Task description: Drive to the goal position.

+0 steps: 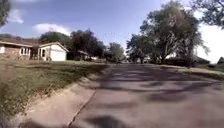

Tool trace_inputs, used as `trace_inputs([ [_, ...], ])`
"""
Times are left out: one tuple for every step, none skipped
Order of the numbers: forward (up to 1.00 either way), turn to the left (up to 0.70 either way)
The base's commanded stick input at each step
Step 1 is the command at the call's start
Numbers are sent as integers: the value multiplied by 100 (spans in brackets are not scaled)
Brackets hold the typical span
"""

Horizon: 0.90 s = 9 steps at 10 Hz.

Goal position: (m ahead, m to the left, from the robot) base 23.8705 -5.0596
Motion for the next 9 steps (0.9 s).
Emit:
trace_inputs([
  [100,0],
  [100,0],
  [100,0],
  [100,-2],
  [100,-19],
  [100,-31],
  [100,-13],
  [100,-6],
  [100,0],
])
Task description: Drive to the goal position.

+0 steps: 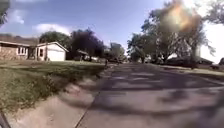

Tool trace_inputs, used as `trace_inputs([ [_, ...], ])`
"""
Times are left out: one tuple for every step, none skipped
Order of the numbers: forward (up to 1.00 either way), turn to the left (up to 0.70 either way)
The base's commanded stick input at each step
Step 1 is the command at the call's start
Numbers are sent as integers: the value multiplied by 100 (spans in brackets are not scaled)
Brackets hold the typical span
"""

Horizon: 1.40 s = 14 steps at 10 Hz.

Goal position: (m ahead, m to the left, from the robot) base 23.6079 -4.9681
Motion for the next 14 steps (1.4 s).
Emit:
trace_inputs([
  [100,0],
  [100,0],
  [100,0],
  [100,0],
  [100,0],
  [100,0],
  [100,0],
  [100,0],
  [100,0],
  [100,0],
  [100,0],
  [100,0],
  [100,0],
  [100,0],
])
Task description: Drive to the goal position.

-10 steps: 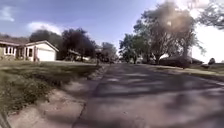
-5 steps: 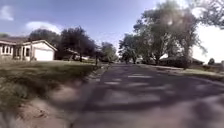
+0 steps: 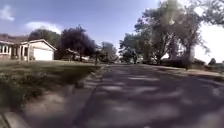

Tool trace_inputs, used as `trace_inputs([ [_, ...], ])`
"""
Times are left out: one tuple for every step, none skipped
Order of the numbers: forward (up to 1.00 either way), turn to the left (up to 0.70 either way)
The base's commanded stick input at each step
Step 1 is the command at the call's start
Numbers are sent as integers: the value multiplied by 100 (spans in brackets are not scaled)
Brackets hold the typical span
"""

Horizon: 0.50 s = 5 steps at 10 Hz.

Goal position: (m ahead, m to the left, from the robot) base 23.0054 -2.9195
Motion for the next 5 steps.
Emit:
trace_inputs([
  [100,0],
  [100,0],
  [100,0],
  [100,0],
  [100,0],
])
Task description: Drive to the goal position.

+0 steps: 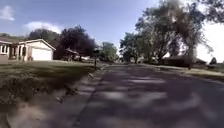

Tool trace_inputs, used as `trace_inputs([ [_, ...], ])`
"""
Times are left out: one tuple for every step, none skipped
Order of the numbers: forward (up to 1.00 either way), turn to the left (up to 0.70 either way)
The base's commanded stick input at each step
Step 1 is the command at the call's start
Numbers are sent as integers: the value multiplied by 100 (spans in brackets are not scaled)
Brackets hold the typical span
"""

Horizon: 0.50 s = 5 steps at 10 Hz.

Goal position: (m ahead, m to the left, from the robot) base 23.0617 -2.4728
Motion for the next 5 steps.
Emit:
trace_inputs([
  [100,0],
  [100,-9],
  [100,-34],
  [100,-28],
  [100,-17],
])
